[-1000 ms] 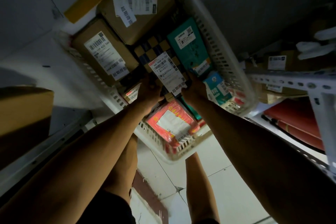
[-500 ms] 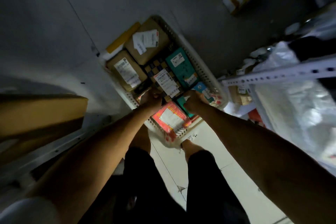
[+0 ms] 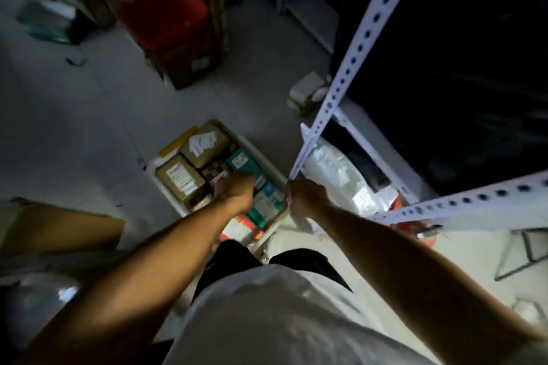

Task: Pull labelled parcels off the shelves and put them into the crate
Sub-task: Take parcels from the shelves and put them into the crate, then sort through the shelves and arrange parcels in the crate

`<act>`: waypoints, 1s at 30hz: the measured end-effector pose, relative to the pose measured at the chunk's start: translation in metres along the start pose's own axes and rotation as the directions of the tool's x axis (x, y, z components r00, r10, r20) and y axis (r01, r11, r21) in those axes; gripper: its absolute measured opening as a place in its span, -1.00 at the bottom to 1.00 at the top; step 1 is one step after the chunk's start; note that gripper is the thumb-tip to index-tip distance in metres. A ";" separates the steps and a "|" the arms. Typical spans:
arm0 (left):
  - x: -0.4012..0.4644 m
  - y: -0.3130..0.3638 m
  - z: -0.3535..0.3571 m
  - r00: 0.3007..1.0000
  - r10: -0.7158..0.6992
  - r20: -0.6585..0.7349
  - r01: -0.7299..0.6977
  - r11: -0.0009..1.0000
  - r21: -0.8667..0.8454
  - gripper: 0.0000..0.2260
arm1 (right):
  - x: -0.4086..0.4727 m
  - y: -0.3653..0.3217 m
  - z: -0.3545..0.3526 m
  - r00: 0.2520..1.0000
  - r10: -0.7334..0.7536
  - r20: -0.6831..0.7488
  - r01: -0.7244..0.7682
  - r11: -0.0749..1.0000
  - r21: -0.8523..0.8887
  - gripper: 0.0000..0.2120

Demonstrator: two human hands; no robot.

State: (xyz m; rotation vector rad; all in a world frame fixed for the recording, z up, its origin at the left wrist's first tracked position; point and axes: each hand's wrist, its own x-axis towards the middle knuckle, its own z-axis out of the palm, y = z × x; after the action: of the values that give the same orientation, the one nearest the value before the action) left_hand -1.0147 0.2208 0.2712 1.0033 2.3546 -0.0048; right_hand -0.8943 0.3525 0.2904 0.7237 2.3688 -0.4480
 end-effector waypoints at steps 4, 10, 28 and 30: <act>-0.025 0.045 0.007 0.981 0.195 0.007 -0.192 0.960 0.205 -0.74 | -0.056 0.026 0.014 0.989 0.119 -0.087 -0.119 0.993 0.009 -0.68; -0.068 0.118 0.017 0.881 0.458 0.118 -0.458 0.765 0.452 -0.72 | -0.150 0.072 0.056 0.944 0.295 -0.145 -0.266 0.945 0.189 -0.66; -0.181 0.509 0.115 0.293 0.867 0.403 -0.784 -0.023 0.620 -0.71 | -0.418 0.350 0.178 0.518 0.841 -0.155 -0.738 0.531 0.415 -0.61; -0.197 0.552 0.131 0.239 0.877 0.418 -0.812 -0.055 0.581 -0.71 | -0.451 0.373 0.194 0.447 0.887 -0.116 -0.766 0.446 0.462 -0.61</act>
State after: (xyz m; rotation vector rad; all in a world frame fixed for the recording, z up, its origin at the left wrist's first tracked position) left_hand -0.4743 0.4585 0.3788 2.8313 1.1968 -0.4632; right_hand -0.2855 0.3826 0.3839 2.1863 1.8335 -0.2809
